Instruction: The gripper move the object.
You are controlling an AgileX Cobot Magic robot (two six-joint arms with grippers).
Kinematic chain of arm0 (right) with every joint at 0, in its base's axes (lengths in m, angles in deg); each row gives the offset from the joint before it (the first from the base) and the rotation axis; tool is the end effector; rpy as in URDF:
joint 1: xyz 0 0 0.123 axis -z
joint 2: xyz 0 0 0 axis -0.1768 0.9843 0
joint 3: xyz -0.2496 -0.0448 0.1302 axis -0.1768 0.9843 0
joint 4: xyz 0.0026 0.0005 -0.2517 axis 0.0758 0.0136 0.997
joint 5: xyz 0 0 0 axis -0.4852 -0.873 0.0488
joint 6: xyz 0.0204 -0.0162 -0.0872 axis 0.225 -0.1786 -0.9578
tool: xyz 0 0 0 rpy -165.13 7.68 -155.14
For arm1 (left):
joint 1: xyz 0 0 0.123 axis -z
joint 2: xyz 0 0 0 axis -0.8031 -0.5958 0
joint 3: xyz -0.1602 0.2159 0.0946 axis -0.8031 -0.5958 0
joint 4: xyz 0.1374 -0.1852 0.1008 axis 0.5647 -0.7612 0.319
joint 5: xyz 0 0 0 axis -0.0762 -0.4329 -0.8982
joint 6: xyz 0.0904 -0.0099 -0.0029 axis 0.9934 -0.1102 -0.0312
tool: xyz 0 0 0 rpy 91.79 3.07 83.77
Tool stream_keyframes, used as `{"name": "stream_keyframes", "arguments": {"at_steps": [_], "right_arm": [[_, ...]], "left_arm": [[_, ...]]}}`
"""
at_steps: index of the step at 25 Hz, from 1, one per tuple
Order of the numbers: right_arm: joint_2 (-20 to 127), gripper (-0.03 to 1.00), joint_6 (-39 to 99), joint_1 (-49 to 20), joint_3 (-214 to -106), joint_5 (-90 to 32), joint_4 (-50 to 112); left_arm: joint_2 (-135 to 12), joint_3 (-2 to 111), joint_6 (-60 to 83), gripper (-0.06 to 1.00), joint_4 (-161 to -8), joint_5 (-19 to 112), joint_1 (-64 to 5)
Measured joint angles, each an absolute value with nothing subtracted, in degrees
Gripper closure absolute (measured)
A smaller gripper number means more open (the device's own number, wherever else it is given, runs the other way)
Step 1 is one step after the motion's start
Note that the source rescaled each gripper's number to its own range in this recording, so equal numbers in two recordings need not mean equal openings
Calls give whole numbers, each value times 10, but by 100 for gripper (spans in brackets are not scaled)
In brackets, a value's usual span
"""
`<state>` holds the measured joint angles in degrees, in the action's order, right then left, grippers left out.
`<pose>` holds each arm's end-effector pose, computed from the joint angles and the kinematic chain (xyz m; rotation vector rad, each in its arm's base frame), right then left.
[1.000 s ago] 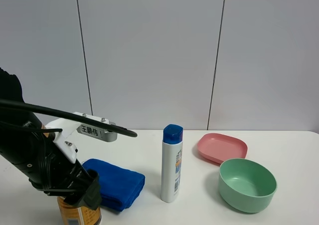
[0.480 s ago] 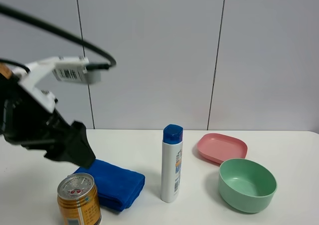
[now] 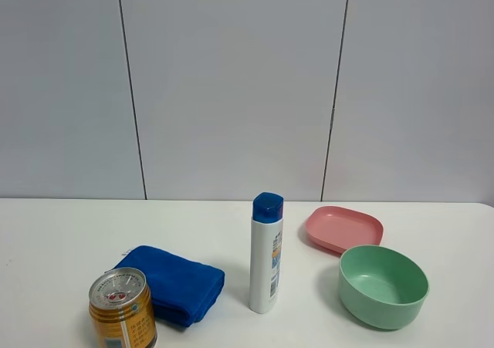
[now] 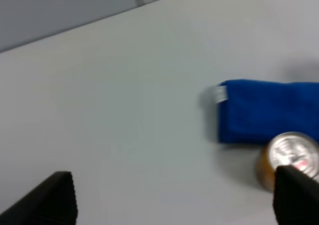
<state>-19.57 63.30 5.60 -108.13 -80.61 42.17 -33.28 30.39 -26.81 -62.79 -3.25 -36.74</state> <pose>-0.0040 -0.0042 0.2748 0.1130 2.0472 0.1077 0.1313 -0.0279 0.3832 0.2814 2.2074 -0.0129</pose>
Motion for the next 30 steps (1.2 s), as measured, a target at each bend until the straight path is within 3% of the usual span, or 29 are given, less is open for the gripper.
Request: {"name": "stream_keyframes", "arguments": {"at_steps": [6, 13, 16, 20, 22, 30], "right_arm": [[-196, -3, 633, 56, -1081, -806, 422], [-196, -3, 633, 56, -1081, -806, 422], [-196, -3, 633, 56, -1081, -806, 422], [-196, -3, 633, 56, -1081, -806, 422], [-196, -3, 633, 56, -1081, -806, 422], [-196, -3, 633, 56, -1081, -806, 422]], "left_arm": [[-182, 304, -246, 41, -628, -129, -495], [-23, 247, -246, 40, -642, -153, -579], [34, 203, -247, 28, -646, -172, -584], [95, 140, -247, 0, -647, -174, -584], [116, 110, -246, -5, -648, -172, -584], [118, 45, -236, -6, -666, -98, -584]]}}
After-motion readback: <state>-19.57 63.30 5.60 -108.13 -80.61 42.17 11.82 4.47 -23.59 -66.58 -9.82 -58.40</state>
